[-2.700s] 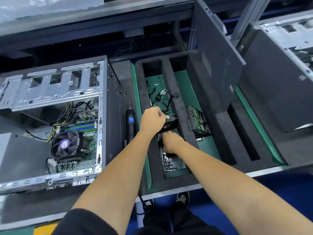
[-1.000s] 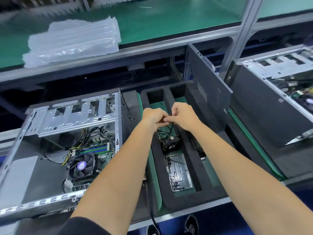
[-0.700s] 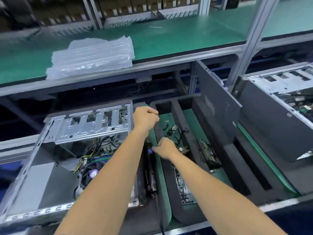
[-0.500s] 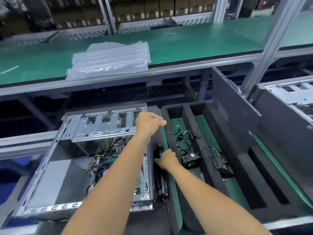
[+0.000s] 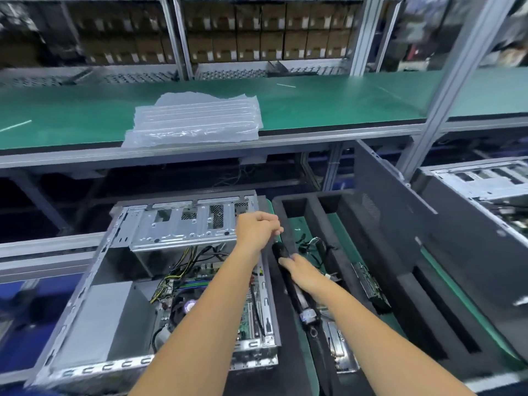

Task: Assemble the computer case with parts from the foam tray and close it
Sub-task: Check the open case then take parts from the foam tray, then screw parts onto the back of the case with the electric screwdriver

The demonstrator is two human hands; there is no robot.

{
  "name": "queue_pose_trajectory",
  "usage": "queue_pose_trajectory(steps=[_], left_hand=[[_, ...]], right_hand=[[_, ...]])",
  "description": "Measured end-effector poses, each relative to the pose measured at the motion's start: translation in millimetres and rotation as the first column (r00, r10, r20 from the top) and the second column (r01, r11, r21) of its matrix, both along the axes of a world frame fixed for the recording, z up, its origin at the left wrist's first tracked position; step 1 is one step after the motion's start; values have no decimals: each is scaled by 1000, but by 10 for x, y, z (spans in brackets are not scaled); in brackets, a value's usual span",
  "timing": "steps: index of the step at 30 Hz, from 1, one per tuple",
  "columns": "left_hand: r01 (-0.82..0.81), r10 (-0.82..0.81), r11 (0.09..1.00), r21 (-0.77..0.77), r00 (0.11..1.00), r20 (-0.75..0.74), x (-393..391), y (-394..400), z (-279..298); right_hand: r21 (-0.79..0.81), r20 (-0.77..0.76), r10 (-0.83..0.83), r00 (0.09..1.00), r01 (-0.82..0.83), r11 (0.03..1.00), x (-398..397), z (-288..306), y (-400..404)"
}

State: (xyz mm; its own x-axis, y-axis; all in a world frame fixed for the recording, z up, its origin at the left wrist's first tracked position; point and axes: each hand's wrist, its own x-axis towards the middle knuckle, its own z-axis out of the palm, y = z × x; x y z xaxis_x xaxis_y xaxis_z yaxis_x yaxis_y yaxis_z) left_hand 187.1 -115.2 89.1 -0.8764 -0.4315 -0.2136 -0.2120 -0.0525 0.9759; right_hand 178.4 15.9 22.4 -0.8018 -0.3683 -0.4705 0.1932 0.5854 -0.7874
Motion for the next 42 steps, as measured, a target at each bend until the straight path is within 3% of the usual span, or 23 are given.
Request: queue_pose_trajectory(steps=[2, 4, 6, 10, 16, 21, 26, 36, 42], left_hand=[[-11, 12, 1000, 12, 1000, -25, -14, 37, -28], [-44, 46, 998, 34, 998, -52, -33, 85, -34], [-89, 92, 994, 65, 994, -60, -49, 139, -28], [-126, 139, 968, 217, 989, -43, -57, 262, 35], [-190, 211, 883, 428, 978, 0, 55, 357, 186], [-166, 254, 755, 635, 966, -49, 428, 344, 366], [-204, 312, 756, 622, 947, -69, 976, 273, 530], [-246, 397, 744, 622, 911, -115, 2050, -220, 549], [-292, 463, 673, 679, 883, -79, 2605, -666, 430]], right_hand=[[-265, 159, -109, 981, 149, 953, 32, 159, 89], [-459, 302, -158, 940, 289, 840, 83, 298, 188], [-537, 335, -162, 928, 329, 777, 133, 413, 291], [-620, 282, -40, 958, 214, 755, 328, 666, 428], [-648, 66, 107, 992, -39, 760, 631, 881, 524], [-647, -12, 140, 990, -114, 754, 919, 922, 472], [-635, 63, 170, 983, -92, 767, 1278, 845, 277], [-599, 6, 296, 955, -234, 766, 2171, 840, -184], [-615, 56, 284, 957, -191, 765, 2812, 797, -650]])
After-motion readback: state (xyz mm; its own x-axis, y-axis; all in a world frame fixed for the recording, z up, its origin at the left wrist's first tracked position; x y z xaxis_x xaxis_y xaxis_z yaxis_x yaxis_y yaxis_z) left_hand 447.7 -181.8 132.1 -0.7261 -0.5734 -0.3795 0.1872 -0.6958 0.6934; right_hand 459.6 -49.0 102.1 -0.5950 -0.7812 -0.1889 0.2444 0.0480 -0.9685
